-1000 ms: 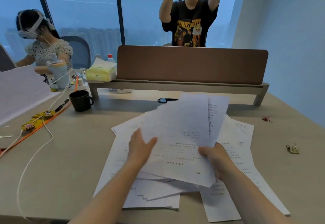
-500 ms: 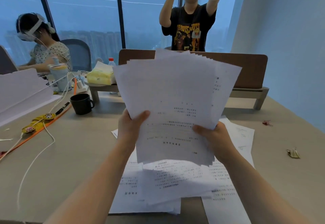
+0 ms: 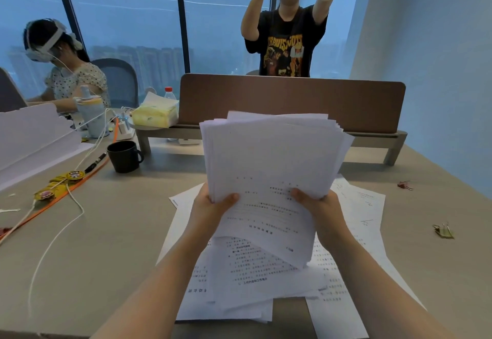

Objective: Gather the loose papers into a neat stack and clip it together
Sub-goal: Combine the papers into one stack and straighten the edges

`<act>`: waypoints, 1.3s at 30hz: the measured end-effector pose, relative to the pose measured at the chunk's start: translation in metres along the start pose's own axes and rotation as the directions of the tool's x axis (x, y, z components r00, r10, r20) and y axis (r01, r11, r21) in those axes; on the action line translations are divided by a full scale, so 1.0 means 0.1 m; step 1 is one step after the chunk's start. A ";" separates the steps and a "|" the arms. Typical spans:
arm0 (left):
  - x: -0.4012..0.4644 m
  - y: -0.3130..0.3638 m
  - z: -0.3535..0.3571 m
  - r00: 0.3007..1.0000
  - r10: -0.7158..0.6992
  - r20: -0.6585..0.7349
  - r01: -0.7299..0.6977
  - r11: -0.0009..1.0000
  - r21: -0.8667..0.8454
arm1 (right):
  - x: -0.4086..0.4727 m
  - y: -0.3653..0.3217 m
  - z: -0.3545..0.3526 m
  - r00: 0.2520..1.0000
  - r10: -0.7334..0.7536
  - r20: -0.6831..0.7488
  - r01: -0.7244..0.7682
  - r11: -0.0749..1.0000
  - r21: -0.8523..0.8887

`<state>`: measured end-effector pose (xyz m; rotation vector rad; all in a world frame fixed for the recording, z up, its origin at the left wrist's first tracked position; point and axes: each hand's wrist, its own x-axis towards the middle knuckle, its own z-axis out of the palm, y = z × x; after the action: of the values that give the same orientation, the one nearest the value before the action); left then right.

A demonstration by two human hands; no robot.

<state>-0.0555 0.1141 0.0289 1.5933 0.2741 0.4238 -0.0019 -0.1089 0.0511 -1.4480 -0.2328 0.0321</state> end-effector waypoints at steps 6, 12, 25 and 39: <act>0.00 0.08 0.01 0.999 -0.038 -0.031 0.039 0.998 0.042 | 0.02 -0.05 0.11 0.998 -0.058 -0.036 0.054 0.995 -0.085; -0.05 -0.07 -0.02 0.997 -0.072 0.001 0.070 0.977 0.203 | -0.08 0.14 0.14 0.998 0.034 0.057 -0.028 0.994 -0.110; -0.04 -0.24 -0.55 0.917 -0.267 -0.297 0.240 0.963 -0.124 | 0.03 0.33 -0.11 0.933 0.341 -0.113 -0.203 0.241 -0.949; -0.20 -0.56 -0.85 0.844 -0.490 -0.218 0.478 0.872 -0.109 | 0.18 0.54 0.35 0.803 0.559 -0.207 -0.295 0.071 -0.953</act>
<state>-0.1057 0.1859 -0.0262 1.3584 0.8281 0.2227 0.0159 -0.0648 0.0045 -2.8250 0.0856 0.6889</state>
